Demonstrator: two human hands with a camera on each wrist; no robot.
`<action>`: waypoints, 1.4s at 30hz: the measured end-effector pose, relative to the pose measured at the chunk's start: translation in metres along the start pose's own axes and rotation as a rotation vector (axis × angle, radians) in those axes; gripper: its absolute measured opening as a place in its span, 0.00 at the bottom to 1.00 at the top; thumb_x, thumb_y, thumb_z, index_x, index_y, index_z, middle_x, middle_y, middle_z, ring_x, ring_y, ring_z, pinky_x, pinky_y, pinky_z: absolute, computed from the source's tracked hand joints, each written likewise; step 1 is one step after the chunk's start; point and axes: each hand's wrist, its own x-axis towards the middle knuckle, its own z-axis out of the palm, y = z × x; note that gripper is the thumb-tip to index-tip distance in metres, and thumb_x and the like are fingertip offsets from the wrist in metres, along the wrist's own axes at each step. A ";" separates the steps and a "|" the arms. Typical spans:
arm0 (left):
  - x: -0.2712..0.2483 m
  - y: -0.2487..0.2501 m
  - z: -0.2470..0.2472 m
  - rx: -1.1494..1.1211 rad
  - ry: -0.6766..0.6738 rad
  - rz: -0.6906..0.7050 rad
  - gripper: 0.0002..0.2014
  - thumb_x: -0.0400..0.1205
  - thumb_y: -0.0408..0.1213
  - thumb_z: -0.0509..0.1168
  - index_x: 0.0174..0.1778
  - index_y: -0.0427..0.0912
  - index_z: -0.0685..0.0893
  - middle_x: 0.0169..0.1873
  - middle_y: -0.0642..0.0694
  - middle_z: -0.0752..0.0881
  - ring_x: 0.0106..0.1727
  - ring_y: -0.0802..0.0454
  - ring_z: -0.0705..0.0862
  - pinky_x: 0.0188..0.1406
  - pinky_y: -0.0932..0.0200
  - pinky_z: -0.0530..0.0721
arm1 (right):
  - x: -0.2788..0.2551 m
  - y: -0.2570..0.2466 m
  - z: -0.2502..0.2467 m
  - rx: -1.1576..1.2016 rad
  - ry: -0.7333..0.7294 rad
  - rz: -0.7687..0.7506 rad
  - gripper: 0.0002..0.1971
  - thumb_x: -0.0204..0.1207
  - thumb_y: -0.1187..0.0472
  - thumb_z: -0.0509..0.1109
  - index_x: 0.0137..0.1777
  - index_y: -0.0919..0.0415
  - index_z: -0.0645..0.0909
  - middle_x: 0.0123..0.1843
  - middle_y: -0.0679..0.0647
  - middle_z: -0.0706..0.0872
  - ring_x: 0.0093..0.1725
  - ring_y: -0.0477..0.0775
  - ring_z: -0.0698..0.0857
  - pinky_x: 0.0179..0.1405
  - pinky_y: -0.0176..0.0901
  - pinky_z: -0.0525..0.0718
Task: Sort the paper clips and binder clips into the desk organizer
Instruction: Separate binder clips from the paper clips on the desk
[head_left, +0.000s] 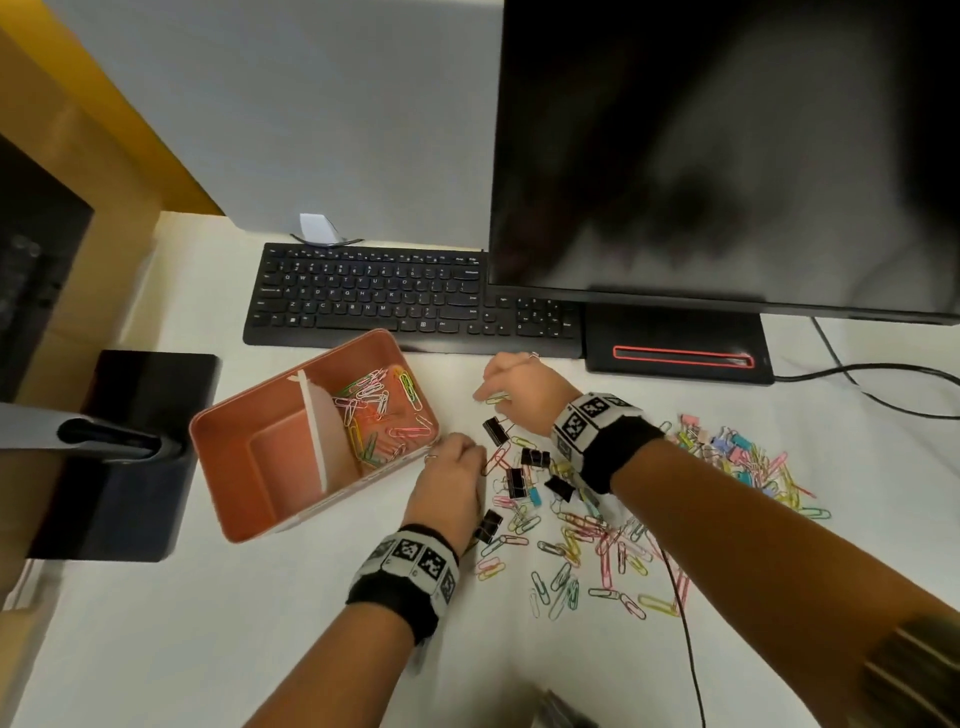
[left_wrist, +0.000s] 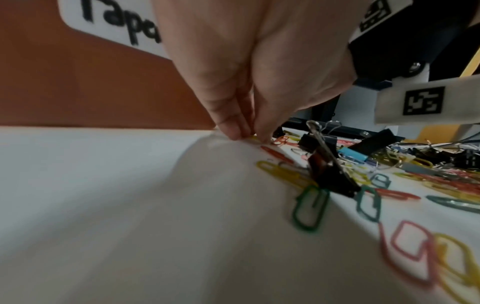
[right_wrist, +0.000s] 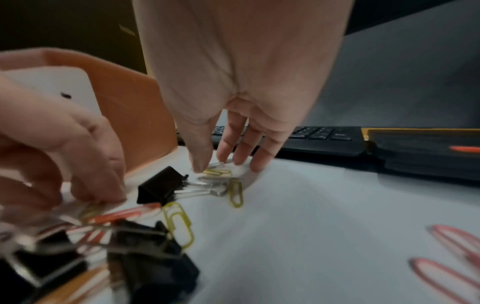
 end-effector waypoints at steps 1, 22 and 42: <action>0.002 0.001 0.000 -0.006 0.005 -0.011 0.16 0.76 0.24 0.62 0.59 0.41 0.79 0.56 0.46 0.77 0.53 0.47 0.79 0.57 0.54 0.82 | 0.004 0.000 -0.001 -0.033 -0.029 -0.007 0.19 0.78 0.70 0.62 0.64 0.53 0.82 0.68 0.53 0.75 0.67 0.56 0.71 0.68 0.44 0.69; 0.015 0.014 0.009 -0.203 0.054 -0.188 0.11 0.80 0.36 0.65 0.57 0.42 0.78 0.46 0.46 0.84 0.47 0.50 0.83 0.52 0.53 0.84 | -0.044 0.037 -0.008 0.082 0.025 0.129 0.08 0.78 0.64 0.65 0.52 0.64 0.84 0.59 0.52 0.76 0.50 0.51 0.80 0.52 0.39 0.79; 0.025 0.016 0.011 0.039 -0.064 -0.060 0.13 0.78 0.24 0.60 0.55 0.41 0.81 0.51 0.44 0.79 0.52 0.46 0.79 0.53 0.56 0.80 | -0.051 0.036 0.017 0.043 -0.022 0.168 0.11 0.77 0.68 0.63 0.55 0.59 0.82 0.55 0.55 0.82 0.55 0.55 0.80 0.55 0.43 0.77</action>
